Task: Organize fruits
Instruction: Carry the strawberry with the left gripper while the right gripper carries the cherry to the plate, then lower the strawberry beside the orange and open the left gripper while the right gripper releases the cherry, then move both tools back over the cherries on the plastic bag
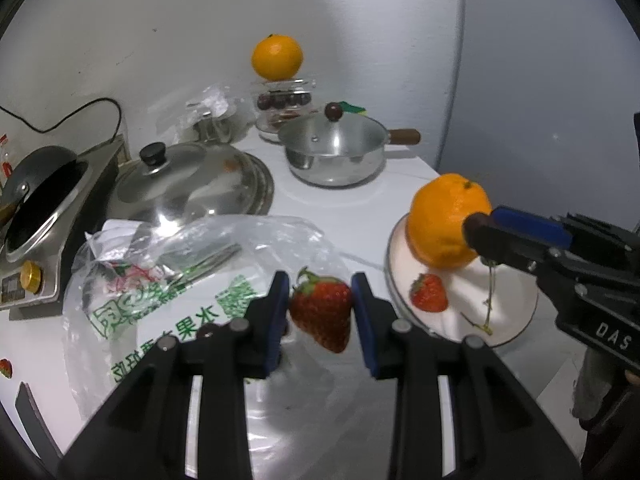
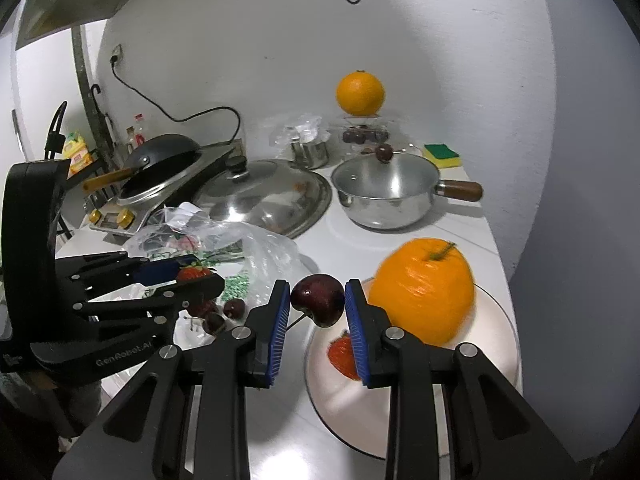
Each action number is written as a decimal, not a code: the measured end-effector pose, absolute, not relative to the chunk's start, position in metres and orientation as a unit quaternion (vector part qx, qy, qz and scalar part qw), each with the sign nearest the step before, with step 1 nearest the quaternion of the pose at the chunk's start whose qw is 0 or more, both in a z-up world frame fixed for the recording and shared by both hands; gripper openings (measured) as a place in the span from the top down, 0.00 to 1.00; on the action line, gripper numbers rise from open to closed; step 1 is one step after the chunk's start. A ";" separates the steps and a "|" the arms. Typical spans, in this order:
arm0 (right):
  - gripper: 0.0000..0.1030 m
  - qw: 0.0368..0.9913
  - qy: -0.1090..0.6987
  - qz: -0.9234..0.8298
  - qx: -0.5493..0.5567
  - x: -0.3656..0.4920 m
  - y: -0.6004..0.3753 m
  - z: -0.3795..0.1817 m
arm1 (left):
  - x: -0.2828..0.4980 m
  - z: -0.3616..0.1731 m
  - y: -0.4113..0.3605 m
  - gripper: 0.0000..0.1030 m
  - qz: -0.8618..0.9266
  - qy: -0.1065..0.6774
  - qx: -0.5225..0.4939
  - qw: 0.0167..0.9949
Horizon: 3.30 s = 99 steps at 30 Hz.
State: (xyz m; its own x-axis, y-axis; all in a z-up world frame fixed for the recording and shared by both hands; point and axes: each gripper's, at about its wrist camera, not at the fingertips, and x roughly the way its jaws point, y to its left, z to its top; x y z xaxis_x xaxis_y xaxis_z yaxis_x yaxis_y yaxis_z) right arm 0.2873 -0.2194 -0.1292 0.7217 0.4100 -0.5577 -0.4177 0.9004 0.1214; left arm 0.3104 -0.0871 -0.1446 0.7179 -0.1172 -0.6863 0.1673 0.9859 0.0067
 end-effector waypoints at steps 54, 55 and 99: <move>0.71 0.920 0.361 0.150 0.019 0.301 -0.327 -0.198 | 0.332 -0.200 -0.208 0.65 -0.155 0.435 0.053 0.886; 0.71 0.920 0.361 0.149 0.019 0.300 -0.327 -0.198 | 0.331 -0.199 -0.208 0.64 -0.155 0.433 0.053 0.886; 0.70 0.929 0.332 0.163 -0.021 0.262 -0.268 -0.160 | 0.277 -0.156 -0.135 0.33 -0.124 0.379 0.012 0.917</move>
